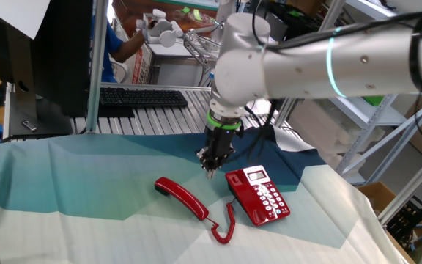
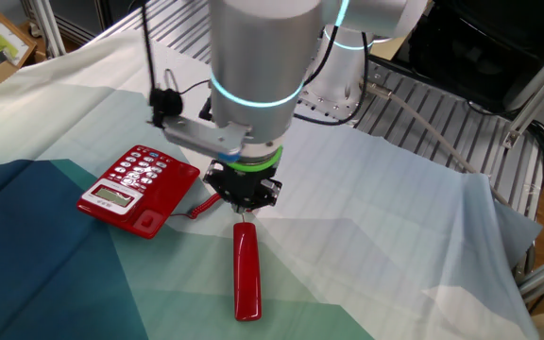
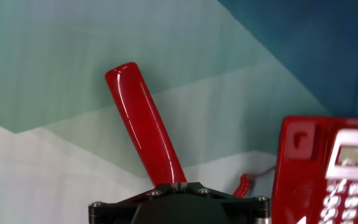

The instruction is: Place the handset of the telephone on the corresponding phone cradle

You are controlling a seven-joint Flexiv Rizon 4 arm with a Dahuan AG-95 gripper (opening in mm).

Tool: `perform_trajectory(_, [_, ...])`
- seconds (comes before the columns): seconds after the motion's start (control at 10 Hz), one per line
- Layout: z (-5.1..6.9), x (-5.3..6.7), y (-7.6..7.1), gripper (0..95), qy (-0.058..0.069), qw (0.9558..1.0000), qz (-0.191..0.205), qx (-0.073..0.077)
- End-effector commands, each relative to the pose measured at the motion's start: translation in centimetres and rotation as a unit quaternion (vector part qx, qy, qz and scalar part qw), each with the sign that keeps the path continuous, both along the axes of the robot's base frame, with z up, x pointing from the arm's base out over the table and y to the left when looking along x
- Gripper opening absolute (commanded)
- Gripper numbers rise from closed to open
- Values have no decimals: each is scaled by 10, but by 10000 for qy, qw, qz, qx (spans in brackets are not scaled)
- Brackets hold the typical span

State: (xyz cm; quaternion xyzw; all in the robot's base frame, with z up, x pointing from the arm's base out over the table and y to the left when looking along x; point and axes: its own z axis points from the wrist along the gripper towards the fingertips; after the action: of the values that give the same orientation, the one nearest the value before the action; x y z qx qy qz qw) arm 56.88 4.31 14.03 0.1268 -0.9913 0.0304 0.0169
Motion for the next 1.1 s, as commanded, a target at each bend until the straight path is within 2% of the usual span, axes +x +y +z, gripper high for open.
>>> perform_trajectory(0.1, [0, 2, 3, 0, -26, 10000, -62, -63])
perform_trajectory(0.3, [0, 2, 3, 0, -33, 9999, -61, -107])
perform_trajectory(0.5, [1, 2, 3, 0, 0, 9994, -220, -265])
perform_trajectory(0.6, [1, 3, 3, 0, 86, 9978, -623, -227])
perform_trajectory(0.8, [4, 6, 1, 0, 207, 9942, -1032, -203])
perform_trajectory(0.9, [5, 7, 0, 0, 270, 9921, -1220, -126])
perform_trajectory(1.0, [7, 9, -1, 0, 347, 9897, -1381, -119])
perform_trajectory(1.1, [7, 10, -2, 0, 379, 9882, -1484, -93])
